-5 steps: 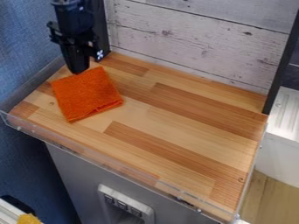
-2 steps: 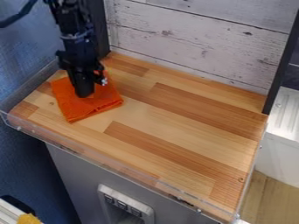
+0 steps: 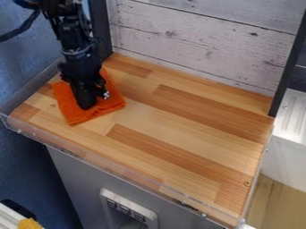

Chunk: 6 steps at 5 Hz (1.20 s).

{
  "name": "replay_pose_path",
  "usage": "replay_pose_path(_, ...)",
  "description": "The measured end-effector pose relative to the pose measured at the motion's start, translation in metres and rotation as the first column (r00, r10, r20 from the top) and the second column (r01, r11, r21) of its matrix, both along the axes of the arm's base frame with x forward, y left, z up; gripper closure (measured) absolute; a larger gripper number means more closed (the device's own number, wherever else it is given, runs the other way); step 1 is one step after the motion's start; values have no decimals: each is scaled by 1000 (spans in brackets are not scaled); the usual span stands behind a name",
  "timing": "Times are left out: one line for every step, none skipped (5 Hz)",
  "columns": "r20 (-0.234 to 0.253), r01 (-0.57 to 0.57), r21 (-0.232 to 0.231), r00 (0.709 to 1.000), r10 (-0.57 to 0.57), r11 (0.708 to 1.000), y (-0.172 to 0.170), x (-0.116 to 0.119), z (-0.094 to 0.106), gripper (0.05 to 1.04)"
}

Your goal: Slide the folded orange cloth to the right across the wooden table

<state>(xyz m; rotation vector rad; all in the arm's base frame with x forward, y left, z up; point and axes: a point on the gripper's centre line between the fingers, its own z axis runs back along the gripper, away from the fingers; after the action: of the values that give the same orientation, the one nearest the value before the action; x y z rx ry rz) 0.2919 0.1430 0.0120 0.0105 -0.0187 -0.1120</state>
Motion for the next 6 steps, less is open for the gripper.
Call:
replay_pose_path(2,-25,4,1000,25,1000,-1,2,-1,1025)
replay_pose_path(1,-48,7,999,48,999,-10,11,-2,1025)
replay_pose_path(1,-68,5,998,68,998,-26,25,-2,1025)
replay_pose_path(-4,-75,0,997,75,997,-43,37,-2,1025)
replay_pose_path(-8,-93,-9,996,93,996,-54,46,-2,1025)
replay_pose_path(-26,-103,-17,994,102,995,-68,51,-2,1025)
